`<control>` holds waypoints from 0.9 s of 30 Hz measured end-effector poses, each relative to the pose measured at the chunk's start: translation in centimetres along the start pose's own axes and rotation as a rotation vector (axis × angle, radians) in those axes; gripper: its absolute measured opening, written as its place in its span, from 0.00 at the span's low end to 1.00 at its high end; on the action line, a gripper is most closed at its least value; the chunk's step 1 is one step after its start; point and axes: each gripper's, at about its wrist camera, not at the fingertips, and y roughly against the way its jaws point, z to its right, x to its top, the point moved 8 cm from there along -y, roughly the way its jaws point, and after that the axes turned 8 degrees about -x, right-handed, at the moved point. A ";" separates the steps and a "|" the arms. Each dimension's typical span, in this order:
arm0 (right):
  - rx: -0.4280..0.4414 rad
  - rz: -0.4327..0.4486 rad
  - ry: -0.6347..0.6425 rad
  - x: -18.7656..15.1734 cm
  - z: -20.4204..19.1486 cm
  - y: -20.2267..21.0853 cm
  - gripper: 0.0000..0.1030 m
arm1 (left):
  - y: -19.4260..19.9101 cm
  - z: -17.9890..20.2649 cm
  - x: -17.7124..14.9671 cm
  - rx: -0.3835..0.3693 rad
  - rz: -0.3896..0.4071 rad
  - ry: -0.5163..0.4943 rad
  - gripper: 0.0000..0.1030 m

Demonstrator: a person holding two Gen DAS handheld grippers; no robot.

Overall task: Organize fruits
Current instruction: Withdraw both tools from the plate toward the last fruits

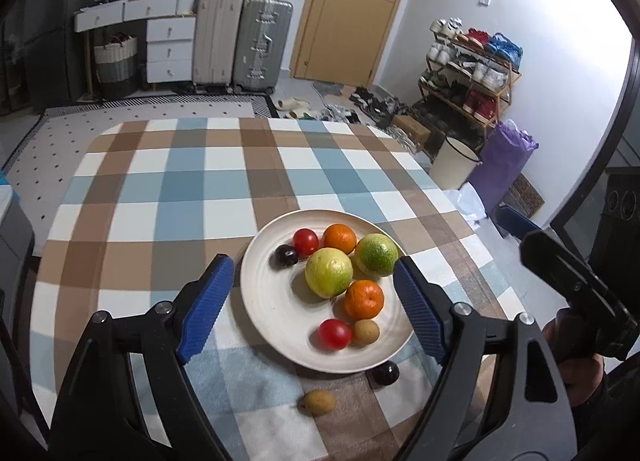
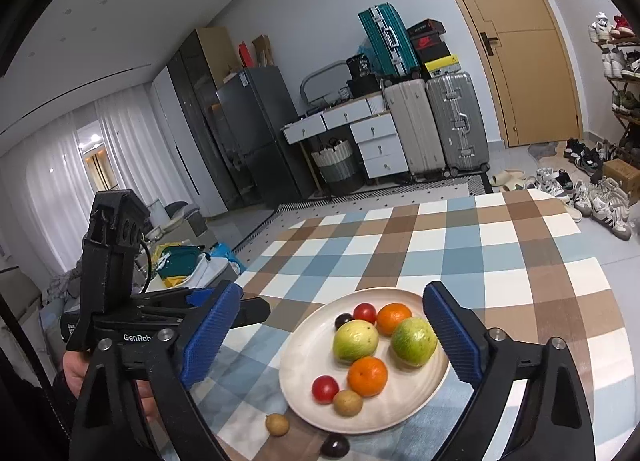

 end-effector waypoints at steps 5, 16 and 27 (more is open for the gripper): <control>-0.021 0.036 -0.006 -0.1 -0.3 1.5 0.98 | 2.2 0.2 -0.9 0.039 0.048 -0.009 0.81; -0.057 0.060 0.005 -1.2 -0.9 3.5 1.00 | 5.3 -0.7 -3.5 0.079 0.101 0.031 0.99; -0.082 0.036 0.005 -4.2 -0.6 3.8 1.00 | 1.8 -2.3 -8.7 0.067 -0.013 0.064 0.99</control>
